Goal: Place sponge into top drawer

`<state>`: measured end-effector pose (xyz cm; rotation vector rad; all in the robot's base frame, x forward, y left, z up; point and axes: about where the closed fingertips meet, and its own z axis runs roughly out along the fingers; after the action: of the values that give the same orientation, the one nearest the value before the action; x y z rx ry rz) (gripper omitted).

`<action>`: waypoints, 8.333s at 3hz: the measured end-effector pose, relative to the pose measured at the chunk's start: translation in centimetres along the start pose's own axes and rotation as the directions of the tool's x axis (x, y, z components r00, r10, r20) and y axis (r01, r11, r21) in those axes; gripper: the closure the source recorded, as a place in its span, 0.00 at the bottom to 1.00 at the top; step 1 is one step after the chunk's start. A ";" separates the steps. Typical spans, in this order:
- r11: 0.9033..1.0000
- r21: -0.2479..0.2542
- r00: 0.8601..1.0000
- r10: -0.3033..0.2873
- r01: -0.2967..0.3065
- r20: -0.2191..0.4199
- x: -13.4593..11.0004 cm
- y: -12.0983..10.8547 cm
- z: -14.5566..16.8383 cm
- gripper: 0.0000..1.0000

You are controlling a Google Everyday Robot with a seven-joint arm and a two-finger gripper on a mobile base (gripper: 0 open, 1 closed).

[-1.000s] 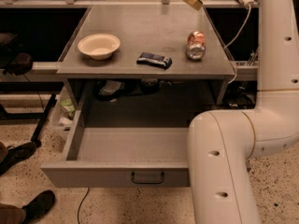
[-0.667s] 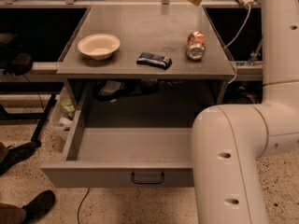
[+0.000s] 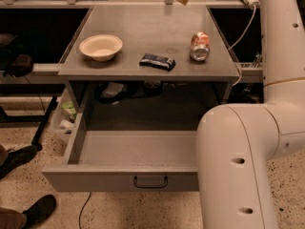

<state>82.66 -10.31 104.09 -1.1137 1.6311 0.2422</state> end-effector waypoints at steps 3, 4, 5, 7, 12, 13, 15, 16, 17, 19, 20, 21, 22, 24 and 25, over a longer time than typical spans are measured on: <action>0.933 -0.308 0.916 -0.053 0.187 0.397 -7.3 9.4 0.8 1.00; 0.882 -0.391 0.886 -0.061 0.263 0.460 -9.8 12.9 0.3 1.00; 0.882 -0.391 0.886 -0.061 0.263 0.460 -9.8 12.9 0.3 1.00; 0.832 -0.479 0.824 0.048 0.279 0.565 -11.5 16.3 3.5 1.00; 0.455 -0.802 0.781 0.302 0.387 0.547 -20.4 31.5 6.1 1.00; 0.435 -0.822 0.797 0.309 0.367 0.519 -21.5 32.3 6.0 1.00; 0.511 -0.809 0.863 0.225 0.290 0.452 -21.9 31.6 7.2 1.00; 0.569 -0.788 0.907 0.162 0.237 0.389 -20.8 30.0 7.1 1.00; 0.592 -0.774 0.918 0.140 0.224 0.372 -20.4 28.7 5.3 1.00; 0.595 -0.775 0.922 0.142 0.211 0.360 -18.7 27.3 0.8 1.00; 0.646 -0.721 0.911 0.097 0.249 0.401 -18.5 26.4 -4.7 1.00; 0.716 -0.641 0.896 0.047 0.278 0.442 -18.1 26.1 -10.8 1.00; 0.764 -0.596 0.907 0.033 0.248 0.420 -15.4 26.9 -14.4 1.00; 0.805 -0.590 0.971 0.082 0.069 0.225 -6.2 28.6 -14.0 1.00; 0.804 -0.590 0.971 0.082 0.069 0.225 -6.2 28.7 -14.0 1.00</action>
Offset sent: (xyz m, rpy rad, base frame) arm 0.1483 -0.0013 0.1659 0.2424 -0.1286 0.5683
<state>51.64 -0.66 104.08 -1.4793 1.3644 0.9143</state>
